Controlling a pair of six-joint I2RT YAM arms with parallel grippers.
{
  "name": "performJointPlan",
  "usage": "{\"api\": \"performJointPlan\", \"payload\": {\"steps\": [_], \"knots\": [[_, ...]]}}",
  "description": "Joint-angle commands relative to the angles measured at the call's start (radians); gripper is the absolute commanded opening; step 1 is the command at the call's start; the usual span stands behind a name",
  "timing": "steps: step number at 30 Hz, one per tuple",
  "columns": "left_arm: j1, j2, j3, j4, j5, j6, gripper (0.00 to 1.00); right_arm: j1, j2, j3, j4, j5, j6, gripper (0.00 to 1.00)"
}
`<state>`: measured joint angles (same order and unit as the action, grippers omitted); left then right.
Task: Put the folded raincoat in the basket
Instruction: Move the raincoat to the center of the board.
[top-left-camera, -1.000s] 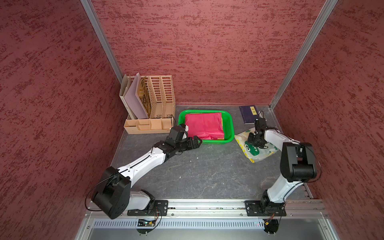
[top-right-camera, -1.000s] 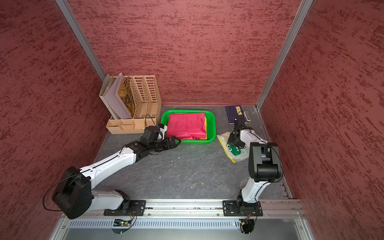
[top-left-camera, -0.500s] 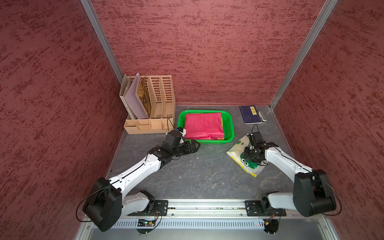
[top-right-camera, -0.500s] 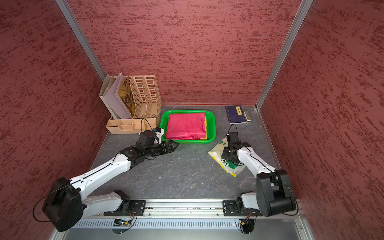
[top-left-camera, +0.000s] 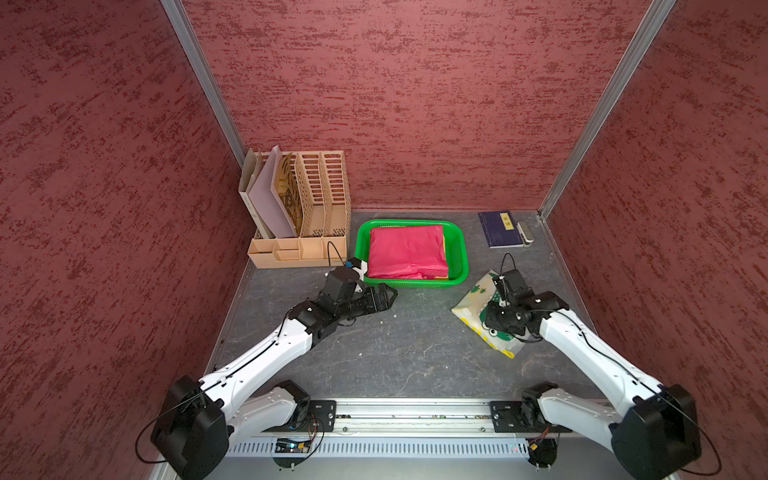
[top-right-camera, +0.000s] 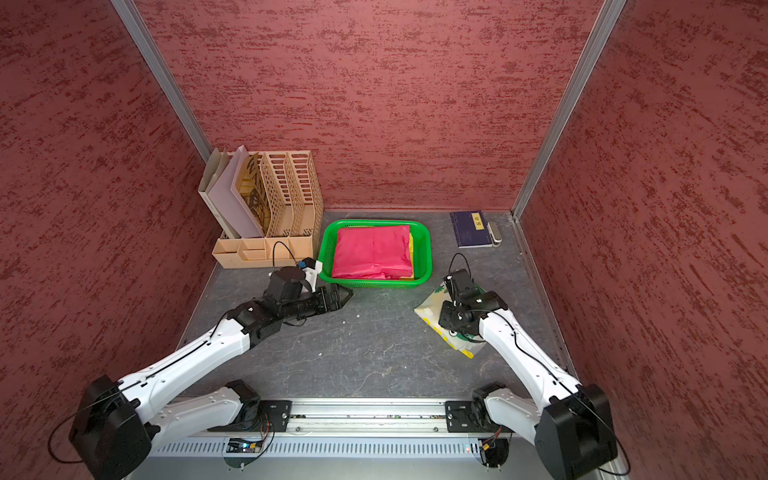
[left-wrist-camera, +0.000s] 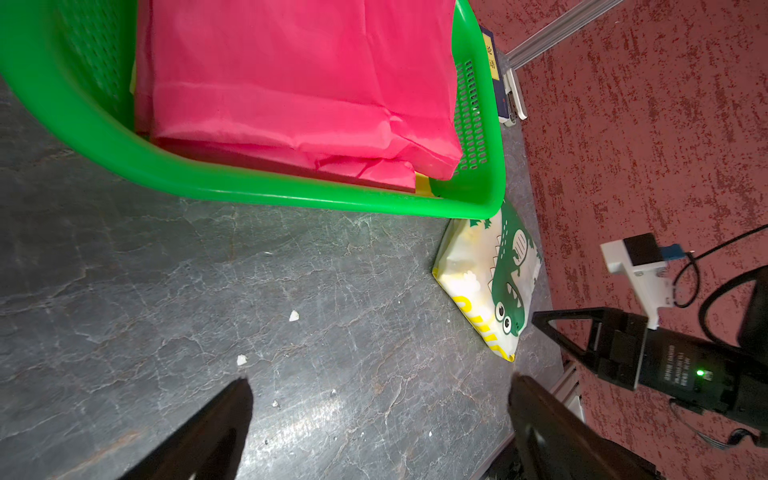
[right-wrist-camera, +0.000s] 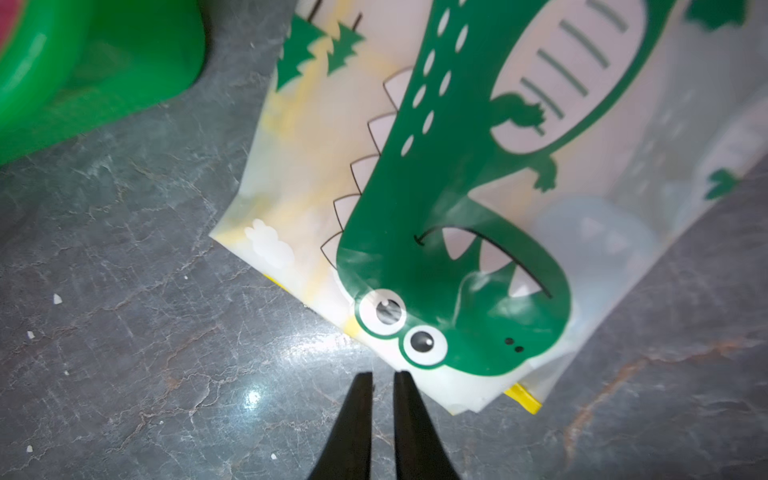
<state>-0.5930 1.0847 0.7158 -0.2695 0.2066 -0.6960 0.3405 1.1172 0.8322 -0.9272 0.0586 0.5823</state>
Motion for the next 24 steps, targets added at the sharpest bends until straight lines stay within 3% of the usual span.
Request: {"api": "performJointPlan", "payload": {"steps": [1, 2, 9, 13, 17, 24], "knots": [[-0.012, -0.008, -0.013, -0.008, -0.018, -0.01, 1.0, 0.002, 0.076, 0.064, -0.082, 0.086, 0.004, 0.05], [-0.015, -0.006, -0.012, -0.008, -0.018, -0.009, 1.0, 0.003, 0.109, 0.079, -0.077, 0.097, -0.001, 0.0], [-0.031, -0.027, 0.005, -0.083, -0.026, -0.002, 1.0, -0.013, 0.284, 0.071, 0.015, 0.184, -0.013, 0.0], [-0.037, -0.088, -0.026, -0.115, -0.058, -0.002, 1.0, -0.013, 0.373, 0.039, 0.082, 0.146, -0.024, 0.0], [-0.037, -0.119, -0.042, -0.122, -0.076, 0.0, 1.0, -0.002, 0.429, -0.014, 0.178, 0.019, -0.009, 0.0], [-0.036, -0.119, -0.023, -0.191, -0.119, 0.038, 1.0, 0.149, 0.481, -0.005, 0.193, -0.064, 0.098, 0.0]]}}
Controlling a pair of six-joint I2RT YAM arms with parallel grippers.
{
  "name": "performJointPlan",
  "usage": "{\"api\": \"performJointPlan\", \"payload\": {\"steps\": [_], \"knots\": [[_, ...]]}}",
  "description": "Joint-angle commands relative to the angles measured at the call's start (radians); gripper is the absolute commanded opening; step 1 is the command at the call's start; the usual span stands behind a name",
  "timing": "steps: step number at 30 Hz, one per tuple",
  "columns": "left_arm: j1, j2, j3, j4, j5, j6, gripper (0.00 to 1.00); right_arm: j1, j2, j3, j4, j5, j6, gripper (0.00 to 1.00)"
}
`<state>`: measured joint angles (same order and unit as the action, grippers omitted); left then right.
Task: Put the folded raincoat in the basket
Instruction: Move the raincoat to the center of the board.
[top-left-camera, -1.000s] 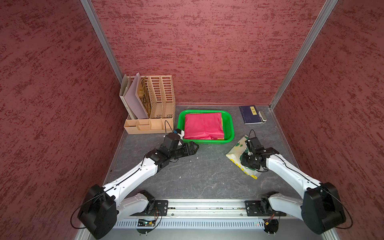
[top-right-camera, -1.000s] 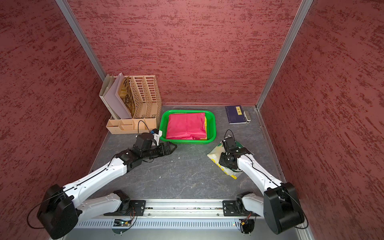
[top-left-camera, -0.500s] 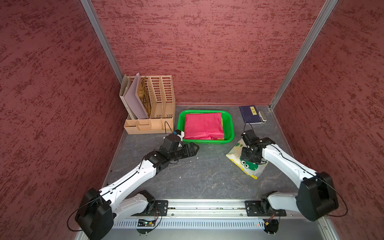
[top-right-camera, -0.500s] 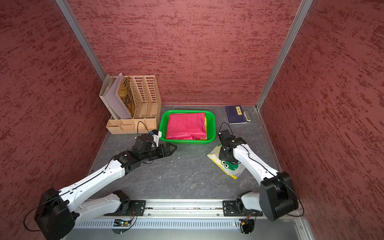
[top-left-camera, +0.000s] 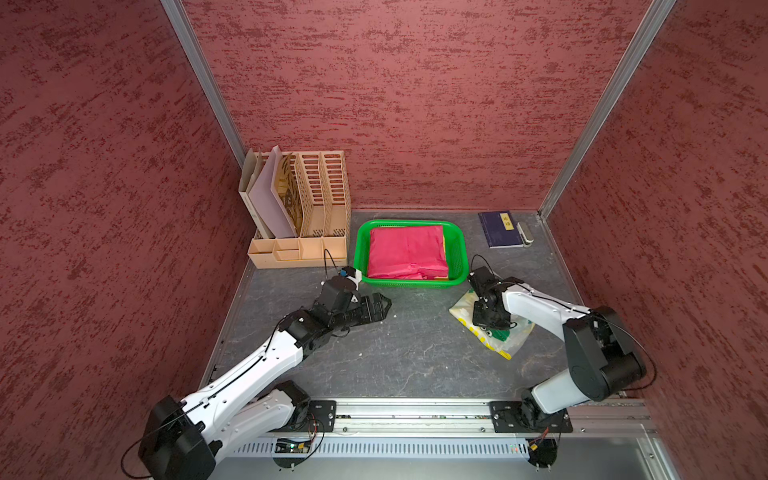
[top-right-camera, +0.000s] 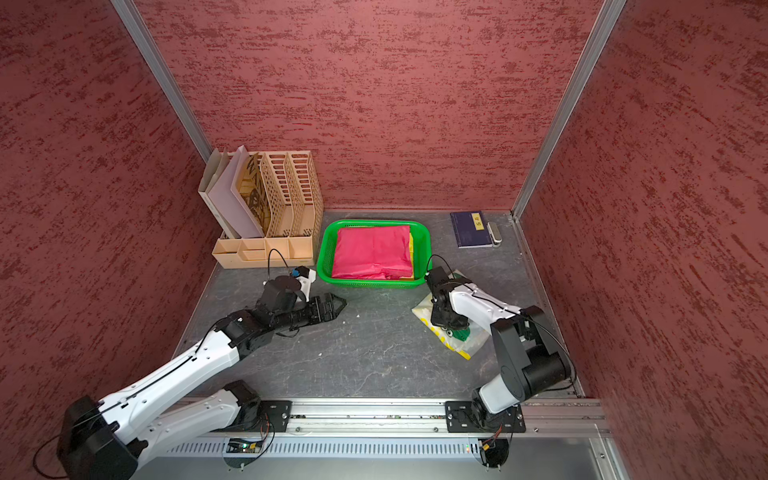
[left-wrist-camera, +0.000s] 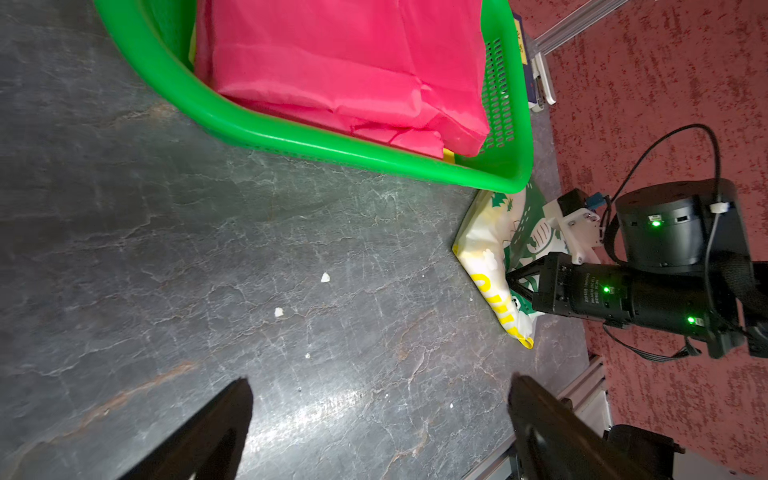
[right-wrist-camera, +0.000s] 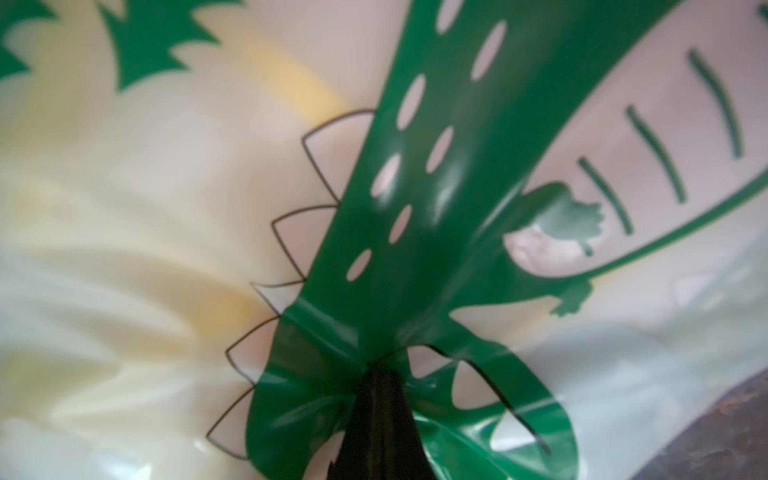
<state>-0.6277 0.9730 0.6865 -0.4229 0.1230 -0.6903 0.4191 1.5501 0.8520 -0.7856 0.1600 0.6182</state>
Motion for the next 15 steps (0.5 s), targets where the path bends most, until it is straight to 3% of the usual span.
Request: {"api": "performJointPlan", "payload": {"steps": [1, 8, 15], "knots": [[-0.003, -0.008, 0.004, -0.037, -0.04, 0.033, 1.0, 0.094, 0.046, -0.018, 0.044, -0.171, 0.083, 0.0], [-0.001, -0.005, -0.019, -0.023, -0.048, 0.03, 1.0, 0.279, 0.04, 0.068, 0.015, -0.227, 0.217, 0.0], [-0.001, -0.015, -0.024, -0.043, -0.055, 0.017, 1.0, 0.405, 0.112, 0.201, 0.184, -0.36, 0.285, 0.0]]}}
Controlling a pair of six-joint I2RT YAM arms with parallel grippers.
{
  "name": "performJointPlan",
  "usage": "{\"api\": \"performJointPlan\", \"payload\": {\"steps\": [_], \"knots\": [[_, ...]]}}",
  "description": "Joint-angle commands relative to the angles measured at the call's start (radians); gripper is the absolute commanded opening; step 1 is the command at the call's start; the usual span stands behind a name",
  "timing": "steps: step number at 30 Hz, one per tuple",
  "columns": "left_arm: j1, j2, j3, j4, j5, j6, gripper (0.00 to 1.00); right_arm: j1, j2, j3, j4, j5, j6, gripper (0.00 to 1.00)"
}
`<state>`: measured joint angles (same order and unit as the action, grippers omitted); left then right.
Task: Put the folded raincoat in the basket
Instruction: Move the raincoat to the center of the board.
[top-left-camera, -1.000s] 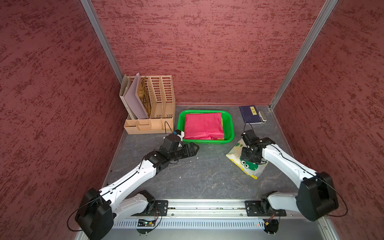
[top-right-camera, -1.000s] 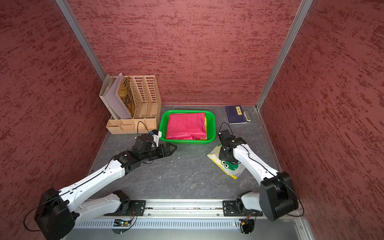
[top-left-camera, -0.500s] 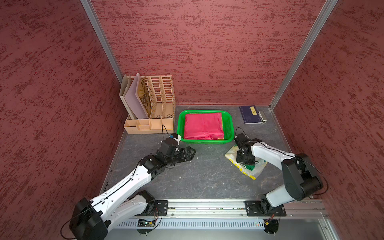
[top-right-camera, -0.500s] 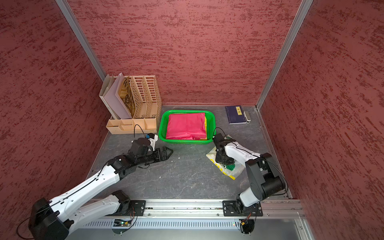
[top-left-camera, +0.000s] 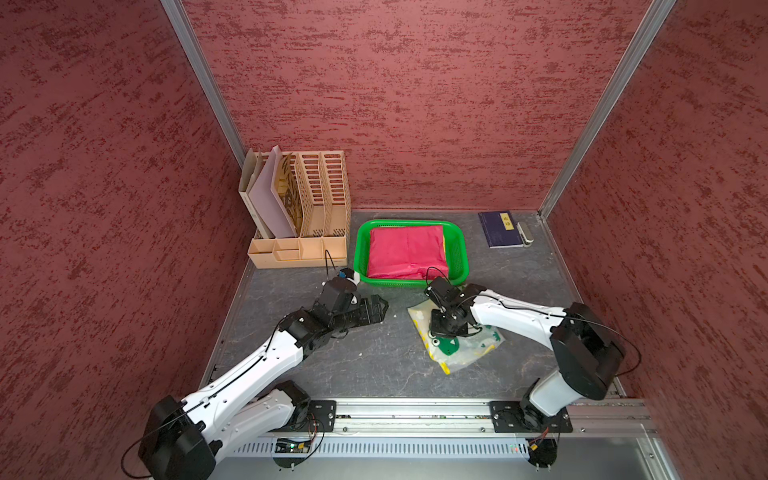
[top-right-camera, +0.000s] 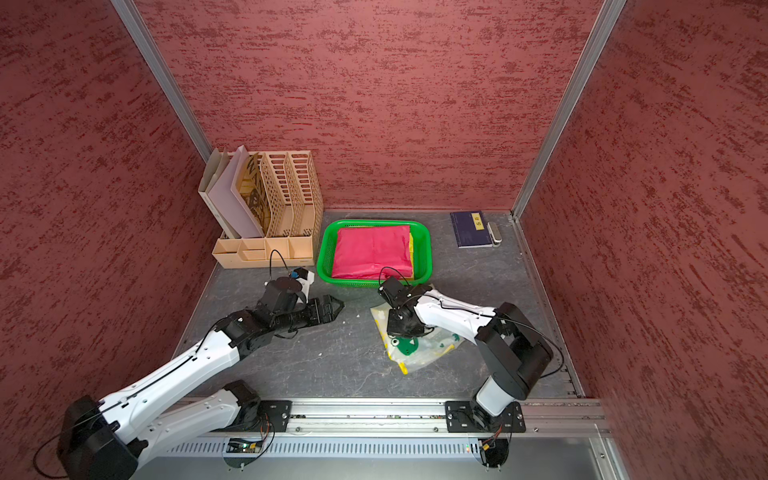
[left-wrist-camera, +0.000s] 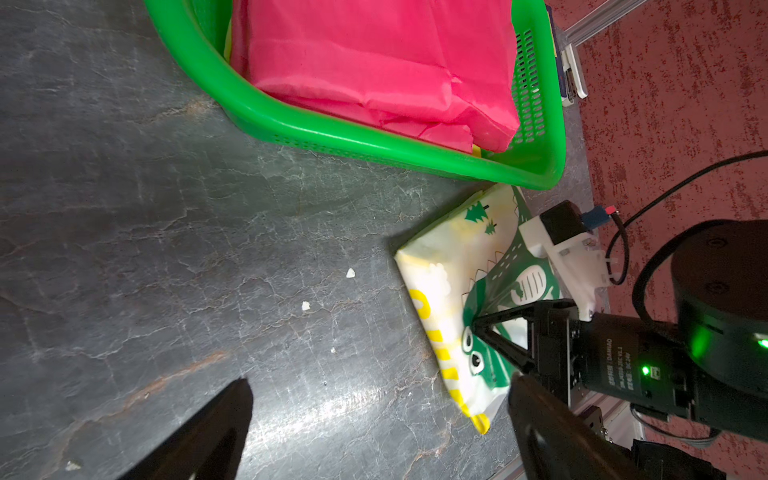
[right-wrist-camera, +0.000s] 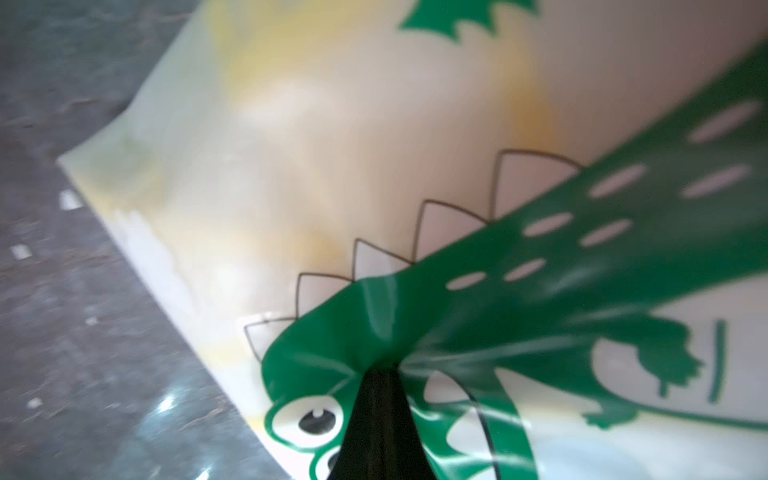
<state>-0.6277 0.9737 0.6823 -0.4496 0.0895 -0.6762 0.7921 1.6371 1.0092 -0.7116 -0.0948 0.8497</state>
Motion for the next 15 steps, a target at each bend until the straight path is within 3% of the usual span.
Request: {"api": "performJointPlan", "payload": {"steps": [1, 5, 8, 9, 12, 15], "knots": [[-0.001, -0.022, -0.023, -0.021, -0.022, 0.0, 1.0, 0.034, 0.022, 0.055, 0.122, -0.11, 0.055, 0.0], [-0.002, -0.045, -0.057, 0.011, 0.019, -0.001, 1.0, 0.033, -0.076, 0.108, 0.076, -0.068, -0.009, 0.03], [-0.006, -0.03, -0.096, 0.08, 0.096, -0.004, 1.0, 0.026, -0.158, 0.165, -0.087, 0.032, -0.107, 0.39], [-0.009, -0.017, -0.109, 0.108, 0.116, -0.009, 1.0, 0.017, -0.175, 0.174, -0.146, 0.081, -0.131, 0.46], [-0.024, 0.037, -0.139, 0.198, 0.165, -0.022, 1.0, -0.053, -0.277, 0.132, -0.249, 0.161, -0.167, 0.55], [-0.052, 0.119, -0.14, 0.273, 0.209, -0.031, 1.0, -0.178, -0.378, 0.026, -0.268, 0.163, -0.203, 0.59]]}}
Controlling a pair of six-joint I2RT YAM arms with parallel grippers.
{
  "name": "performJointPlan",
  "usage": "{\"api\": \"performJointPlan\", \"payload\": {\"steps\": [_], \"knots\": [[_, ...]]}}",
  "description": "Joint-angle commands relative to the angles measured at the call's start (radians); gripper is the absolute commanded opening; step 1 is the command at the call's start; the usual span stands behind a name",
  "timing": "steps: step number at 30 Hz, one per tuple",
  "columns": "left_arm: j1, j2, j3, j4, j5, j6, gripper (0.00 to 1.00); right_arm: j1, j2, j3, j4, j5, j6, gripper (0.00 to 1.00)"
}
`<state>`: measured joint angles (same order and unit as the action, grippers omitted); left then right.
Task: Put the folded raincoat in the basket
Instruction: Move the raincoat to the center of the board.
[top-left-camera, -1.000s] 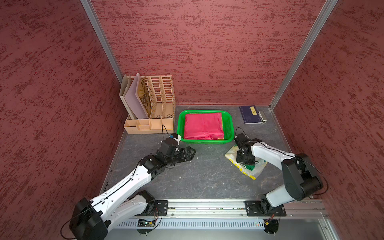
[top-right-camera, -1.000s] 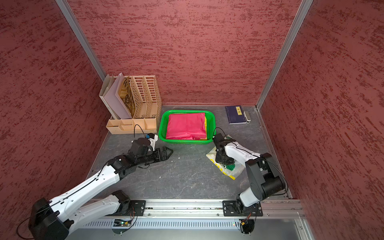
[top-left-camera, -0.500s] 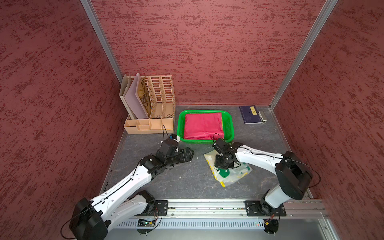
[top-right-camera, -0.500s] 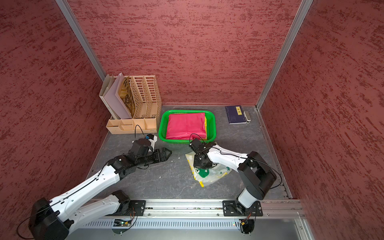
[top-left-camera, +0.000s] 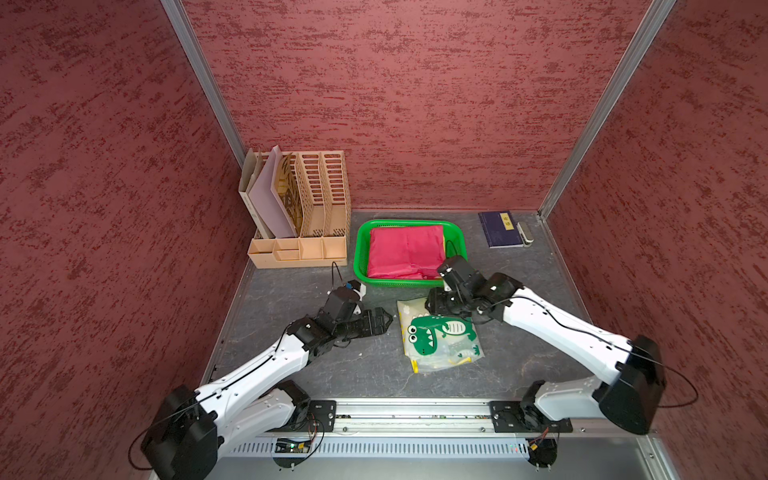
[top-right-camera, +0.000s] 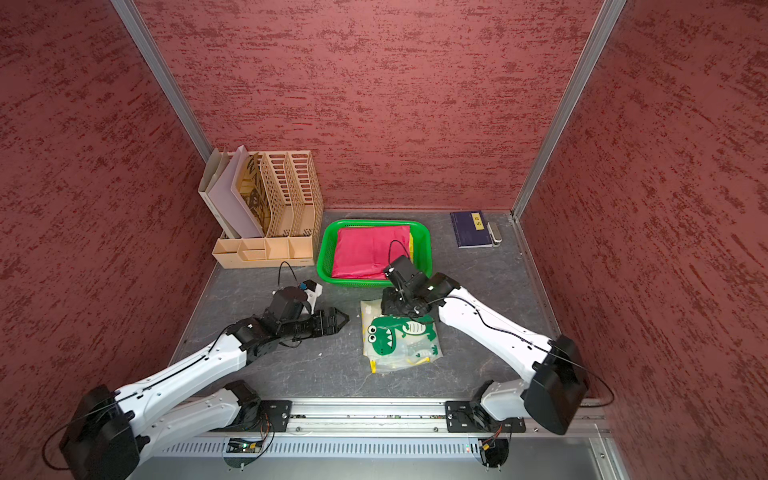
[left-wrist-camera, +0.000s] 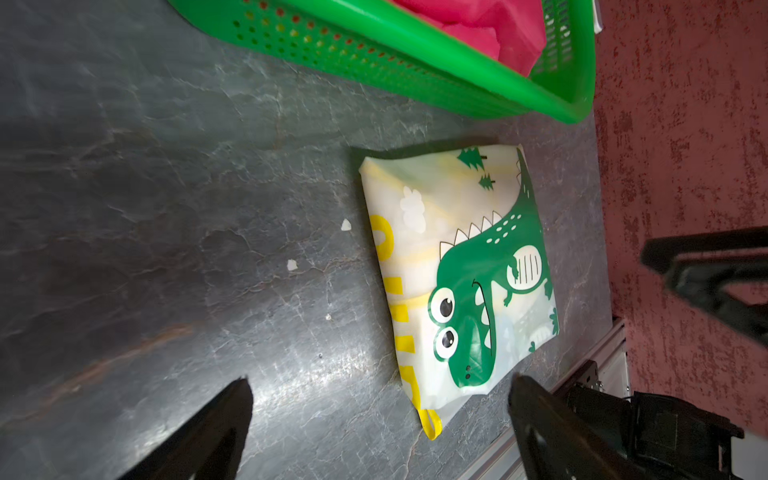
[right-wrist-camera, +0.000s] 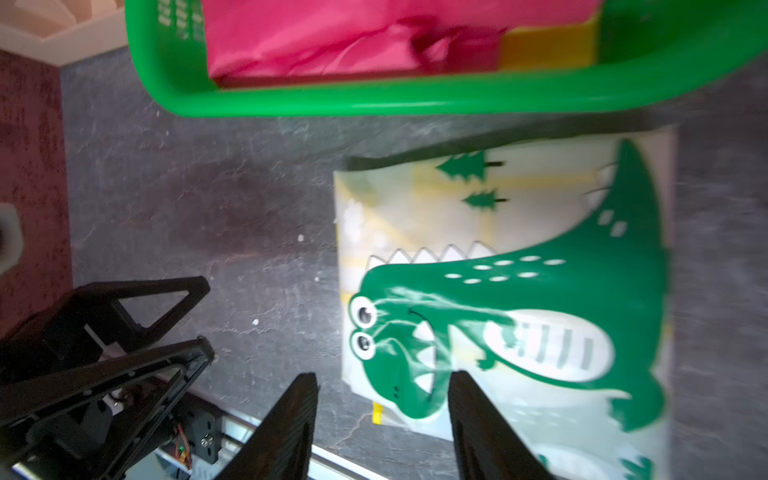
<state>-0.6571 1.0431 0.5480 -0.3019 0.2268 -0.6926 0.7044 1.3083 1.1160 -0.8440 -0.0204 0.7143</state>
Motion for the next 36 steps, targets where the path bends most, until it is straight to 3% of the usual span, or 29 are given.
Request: {"api": "performJointPlan", "payload": {"steps": [1, 6, 15, 28, 36], "knots": [[-0.032, 0.075, 0.0, 0.143, 0.079, -0.016, 1.0, -0.127, -0.074, -0.113, -0.128, 0.081, -0.081, 0.61], [-0.091, 0.223, -0.008, 0.279, 0.092, -0.073, 1.0, -0.278, -0.09, -0.239, -0.034, 0.01, -0.154, 0.64], [-0.154, 0.386, 0.006, 0.347, 0.052, -0.111, 1.0, -0.372, 0.002, -0.358, 0.189, -0.083, -0.207, 0.66], [-0.2, 0.494, 0.046, 0.351, 0.008, -0.125, 0.98, -0.372, 0.111, -0.501, 0.473, -0.33, -0.169, 0.77], [-0.2, 0.517, 0.062, 0.37, 0.006, -0.12, 0.86, -0.342, 0.084, -0.603, 0.608, -0.405, -0.104, 0.76]]}}
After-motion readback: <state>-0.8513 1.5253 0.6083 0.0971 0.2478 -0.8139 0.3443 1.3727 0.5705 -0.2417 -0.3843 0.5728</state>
